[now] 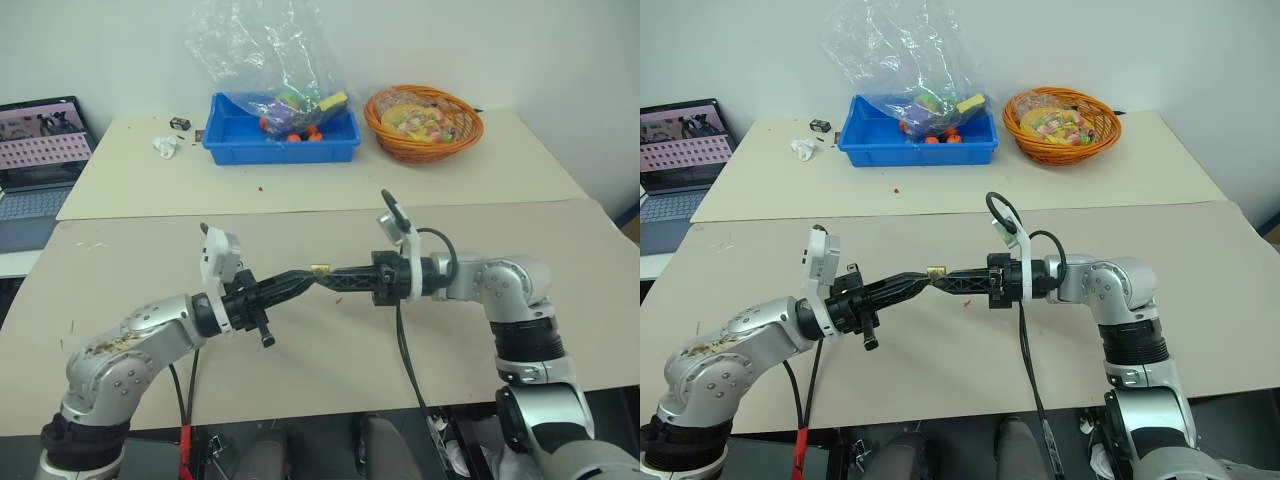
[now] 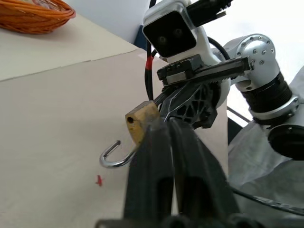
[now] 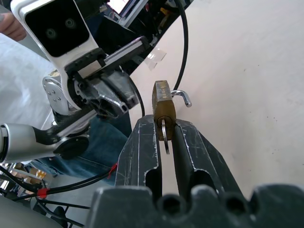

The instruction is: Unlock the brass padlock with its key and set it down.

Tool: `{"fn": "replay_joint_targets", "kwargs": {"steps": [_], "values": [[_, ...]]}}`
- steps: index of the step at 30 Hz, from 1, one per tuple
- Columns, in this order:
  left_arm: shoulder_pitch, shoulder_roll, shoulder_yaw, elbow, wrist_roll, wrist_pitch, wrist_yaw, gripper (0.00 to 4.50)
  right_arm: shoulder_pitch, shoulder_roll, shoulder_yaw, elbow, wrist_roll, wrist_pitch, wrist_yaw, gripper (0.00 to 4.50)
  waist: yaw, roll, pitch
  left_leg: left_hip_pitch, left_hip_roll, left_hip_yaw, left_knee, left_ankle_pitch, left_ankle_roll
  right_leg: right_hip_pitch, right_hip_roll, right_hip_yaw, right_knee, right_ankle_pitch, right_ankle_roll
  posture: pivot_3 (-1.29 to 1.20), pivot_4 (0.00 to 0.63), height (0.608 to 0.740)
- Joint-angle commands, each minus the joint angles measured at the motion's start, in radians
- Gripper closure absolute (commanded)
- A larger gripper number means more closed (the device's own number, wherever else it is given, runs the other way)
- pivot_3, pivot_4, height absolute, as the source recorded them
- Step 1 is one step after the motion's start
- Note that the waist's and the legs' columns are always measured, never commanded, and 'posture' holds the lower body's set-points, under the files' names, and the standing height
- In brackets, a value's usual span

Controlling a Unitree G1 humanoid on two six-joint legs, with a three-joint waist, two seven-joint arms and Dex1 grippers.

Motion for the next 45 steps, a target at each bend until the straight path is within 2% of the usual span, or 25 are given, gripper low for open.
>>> {"fn": "replay_joint_targets", "kwargs": {"steps": [1, 13, 21, 29, 45], "values": [[-0.026, 0.017, 0.027, -0.028, -0.043, 0.033, 0.036, 4.47, 0.003, -0.009, -0.015, -0.023, 0.024, -0.001, 0.013, 4.49, 0.002, 0.0, 0.0, 0.0, 0.0, 0.0, 0.0, 0.0, 0.0, 0.0, 0.0, 0.0, 0.0, 0.0, 0.0, 0.0, 0.15, 0.728], [-0.043, -0.001, 0.032, 0.0, -0.055, 0.053, 0.094, 4.47, 0.026, -0.039, -0.016, -0.045, 0.04, -0.005, 0.038, 4.49, 0.006, 0.0, 0.0, 0.0, -0.004, 0.0, 0.0, 0.001, -0.001, 0.0, -0.001, 0.001, 0.0, 0.0, 0.0, 0.0, 0.15, 0.728], [-0.048, -0.024, 0.054, 0.057, -0.098, 0.078, 0.158, 4.47, 0.037, -0.067, -0.045, -0.098, 0.104, 0.007, 0.093, 4.49, 0.006, 0.0, 0.0, 0.0, -0.004, 0.0, 0.0, 0.001, -0.001, 0.0, -0.001, 0.001, 0.0, 0.0, 0.0, 0.0, 0.15, 0.728], [-0.038, -0.014, 0.026, 0.036, -0.033, 0.072, 0.133, 4.47, 0.029, -0.066, -0.054, -0.129, 0.148, 0.014, 0.064, 4.49, 0.006, 0.0, 0.0, 0.0, -0.004, 0.0, 0.0, 0.001, -0.001, 0.0, -0.001, 0.001, 0.0, 0.0, 0.0, 0.0, 0.15, 0.728], [-0.051, -0.007, 0.031, 0.026, -0.037, 0.085, 0.125, 4.47, 0.075, -0.108, 0.055, -0.106, 0.029, -0.066, 0.084, 4.49, 0.005, 0.0, 0.0, 0.0, -0.005, 0.0, 0.0, 0.001, -0.001, 0.0, -0.001, 0.001, -0.001, 0.0, 0.0, 0.0, 0.15, 0.728]]}}
